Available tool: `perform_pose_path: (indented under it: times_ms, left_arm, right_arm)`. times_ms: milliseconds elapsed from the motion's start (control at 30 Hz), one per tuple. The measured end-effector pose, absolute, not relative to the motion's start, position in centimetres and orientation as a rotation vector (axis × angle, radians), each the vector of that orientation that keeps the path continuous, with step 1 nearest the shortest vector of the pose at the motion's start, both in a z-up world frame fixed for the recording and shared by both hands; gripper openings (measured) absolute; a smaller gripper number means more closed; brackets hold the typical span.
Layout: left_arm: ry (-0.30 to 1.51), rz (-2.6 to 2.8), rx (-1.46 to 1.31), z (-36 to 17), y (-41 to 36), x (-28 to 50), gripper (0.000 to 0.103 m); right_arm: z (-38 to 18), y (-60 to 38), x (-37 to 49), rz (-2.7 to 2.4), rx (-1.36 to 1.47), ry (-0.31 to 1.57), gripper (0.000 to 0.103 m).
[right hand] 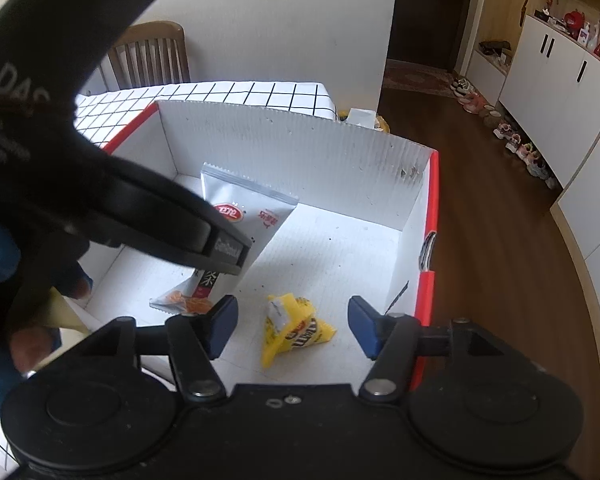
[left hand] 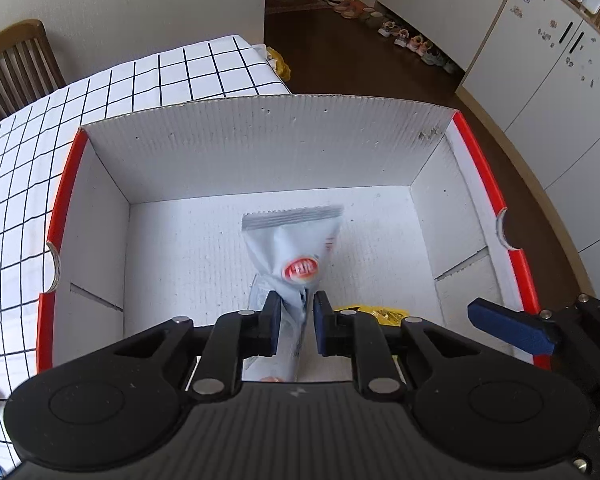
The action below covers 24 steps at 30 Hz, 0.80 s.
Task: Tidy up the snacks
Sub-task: 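Carry both packets over the red box and open both tools, then withdraw both tools from the box back toward the snack pile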
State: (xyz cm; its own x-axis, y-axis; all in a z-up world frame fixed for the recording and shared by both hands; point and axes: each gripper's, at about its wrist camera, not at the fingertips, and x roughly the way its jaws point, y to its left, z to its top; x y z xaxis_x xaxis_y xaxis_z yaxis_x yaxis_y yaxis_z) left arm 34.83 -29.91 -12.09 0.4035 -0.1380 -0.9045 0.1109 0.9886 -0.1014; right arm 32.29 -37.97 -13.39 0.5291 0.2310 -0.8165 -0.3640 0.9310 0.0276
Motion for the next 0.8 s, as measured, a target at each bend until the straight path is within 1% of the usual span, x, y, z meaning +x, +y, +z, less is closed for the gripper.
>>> perform_pose_path:
  times_ms: [33, 133, 433, 667, 733, 800]
  left_arm:
    - [1.142, -0.16, -0.034, -11.9, -29.7, 34.7, 0.017]
    - [1.132, -0.158, -0.043, -11.4, -29.3, 34.4, 0.025]
    - [1.062, -0.171, -0.08, -8.4, -27.8, 32.1, 0.026]
    - [0.975, -0.18, -0.104, -5.5, -26.0, 29.1, 0.026]
    - [0.948, -0.175, -0.105, -4.7, -25.3, 28.0, 0.026]
    - [0.928, -0.169, -0.114, -4.0, -24.6, 27.1, 0.026]
  right_arm:
    - [-13.3, -38.0, 32.2, 0.357, -0.152, 0.948, 0.061]
    - [-13.1, -38.1, 31.9, 0.362, -0.151, 0.945, 0.062]
    - [-11.7, -38.5, 30.8, 0.355, -0.133, 0.91, 0.063]
    - [-9.8, -39.0, 29.3, 0.375, -0.113, 0.865, 0.064]
    - [-9.1, -39.1, 28.9, 0.393, -0.1, 0.852, 0.071]
    - [-8.5, -39.1, 28.4, 0.412, -0.087, 0.842, 0.072]
